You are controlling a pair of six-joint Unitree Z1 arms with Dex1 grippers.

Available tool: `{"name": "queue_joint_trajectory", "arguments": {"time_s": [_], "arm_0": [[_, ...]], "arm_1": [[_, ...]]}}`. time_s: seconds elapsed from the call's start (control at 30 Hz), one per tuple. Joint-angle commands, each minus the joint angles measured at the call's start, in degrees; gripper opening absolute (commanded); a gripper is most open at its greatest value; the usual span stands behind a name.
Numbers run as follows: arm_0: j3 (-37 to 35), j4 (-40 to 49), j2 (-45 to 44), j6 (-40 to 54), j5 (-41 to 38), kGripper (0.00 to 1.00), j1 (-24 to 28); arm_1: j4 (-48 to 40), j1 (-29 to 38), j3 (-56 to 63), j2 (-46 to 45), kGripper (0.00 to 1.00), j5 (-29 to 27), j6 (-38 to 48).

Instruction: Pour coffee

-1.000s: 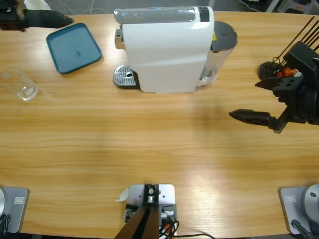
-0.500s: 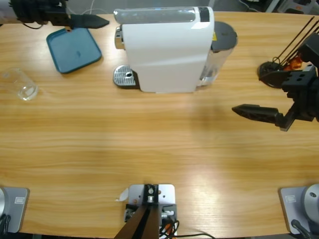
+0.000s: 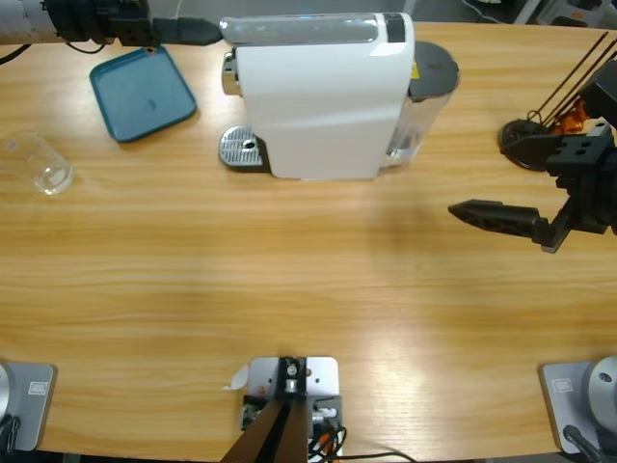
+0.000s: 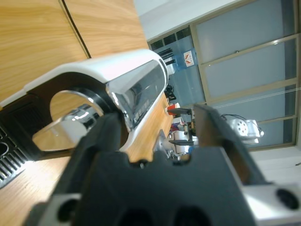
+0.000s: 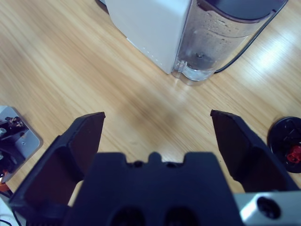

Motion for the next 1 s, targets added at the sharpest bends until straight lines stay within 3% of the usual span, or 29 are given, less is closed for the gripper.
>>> {"name": "queue_joint_trajectory", "arguments": {"time_s": [0.03, 0.07, 0.13, 0.23, 0.57, 1.0], "arm_0": [[0.6, -1.4, 3.5, -0.7, -0.1, 0.177, -0.3], [0.6, -1.4, 3.9, -0.6, -0.2, 0.174, -0.3], [0.9, -1.5, 4.5, -0.6, -0.2, 0.025, -0.3], [1.0, -1.8, 4.5, -0.6, -0.2, 0.0, -0.3], [1.3, -3.0, 3.4, -0.8, -0.2, 0.0, -0.3], [-2.2, -3.0, -4.3, -5.0, 0.1, 0.0, 0.9]], "arm_1": [[-0.5, -0.6, 2.1, -2.1, 1.0, 0.5, -0.7], [-0.6, -0.6, 2.1, -2.2, 1.0, 0.5, -0.7], [-0.6, -0.6, 2.2, -2.3, 1.0, 0.6, -0.7], [-0.7, -0.6, 2.2, -2.3, 1.0, 0.6, -0.7], [-0.8, -0.6, 2.4, -2.4, 1.0, 0.6, -0.7], [-1.1, -0.6, 2.6, -2.8, 1.0, 0.1, -0.7]]}}
